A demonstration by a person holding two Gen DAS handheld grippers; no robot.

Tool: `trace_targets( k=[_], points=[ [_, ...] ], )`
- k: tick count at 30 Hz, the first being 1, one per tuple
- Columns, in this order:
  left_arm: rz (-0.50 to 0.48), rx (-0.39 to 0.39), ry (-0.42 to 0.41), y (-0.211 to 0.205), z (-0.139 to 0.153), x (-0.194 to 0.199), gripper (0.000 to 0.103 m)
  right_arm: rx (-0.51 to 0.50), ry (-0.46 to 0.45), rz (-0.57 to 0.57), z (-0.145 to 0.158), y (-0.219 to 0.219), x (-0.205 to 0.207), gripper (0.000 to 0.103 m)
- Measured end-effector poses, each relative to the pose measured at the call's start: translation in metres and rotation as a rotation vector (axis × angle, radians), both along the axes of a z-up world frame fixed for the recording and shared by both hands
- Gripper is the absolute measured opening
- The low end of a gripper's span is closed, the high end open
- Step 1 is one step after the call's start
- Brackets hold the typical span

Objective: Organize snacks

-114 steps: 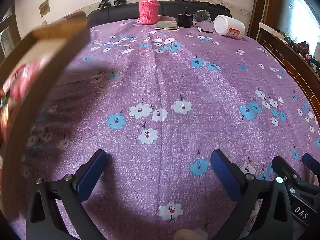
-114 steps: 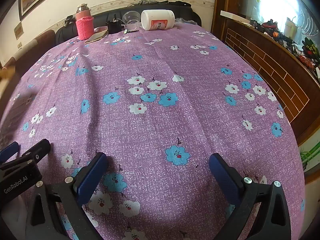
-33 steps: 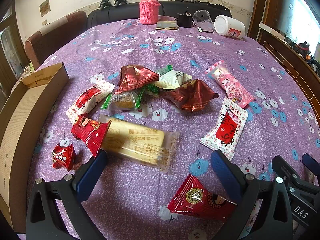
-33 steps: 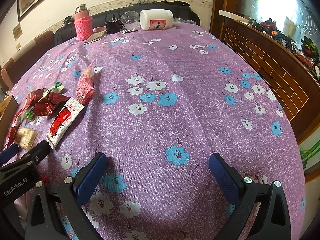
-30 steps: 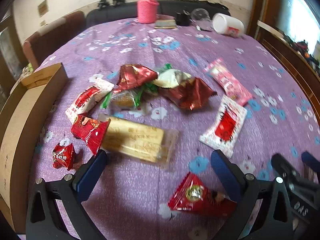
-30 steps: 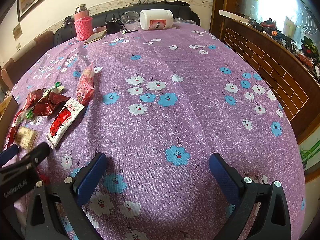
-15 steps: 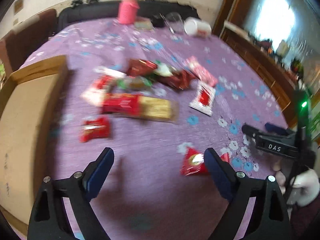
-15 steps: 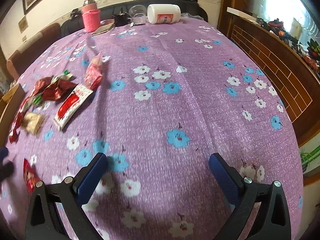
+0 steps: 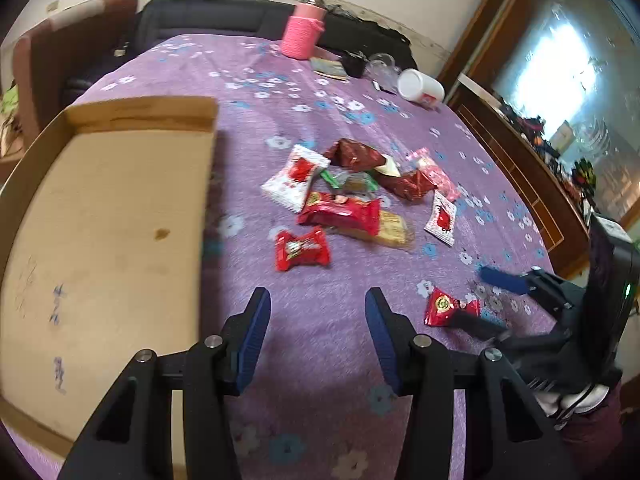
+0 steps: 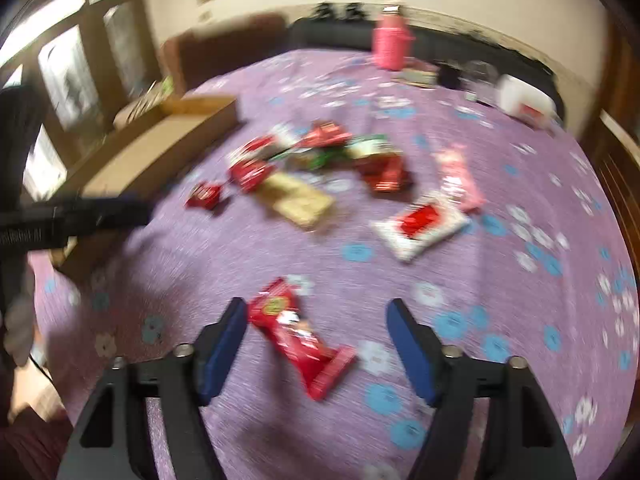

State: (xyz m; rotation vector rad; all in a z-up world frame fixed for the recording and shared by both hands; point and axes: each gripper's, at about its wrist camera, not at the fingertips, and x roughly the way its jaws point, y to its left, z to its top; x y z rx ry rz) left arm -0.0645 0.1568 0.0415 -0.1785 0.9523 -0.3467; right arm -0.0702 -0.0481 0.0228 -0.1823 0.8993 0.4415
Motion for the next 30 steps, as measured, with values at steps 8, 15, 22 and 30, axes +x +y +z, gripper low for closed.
trace_targets(
  k=[8, 15, 22, 30],
  points=[
    [-0.127, 0.108, -0.039, -0.044, 0.006, 0.043, 0.049, 0.002, 0.034, 0.029, -0.009, 0.007, 0.001, 0.021],
    [-0.283, 0.215, -0.04, -0.074, -0.011, 0.086, 0.048, 0.06, 0.073, -0.037, -0.012, -0.021, 0.008, 0.021],
    [-0.449, 0.148, 0.046, -0.078, -0.006, 0.047, 0.029, 0.129, 0.101, -0.067, -0.015, -0.042, 0.011, 0.021],
    [-0.41, 0.3, -0.038, -0.086, -0.009, 0.035, 0.056, 0.135, 0.092, -0.069, -0.014, -0.044, 0.005, 0.022]
  ],
)
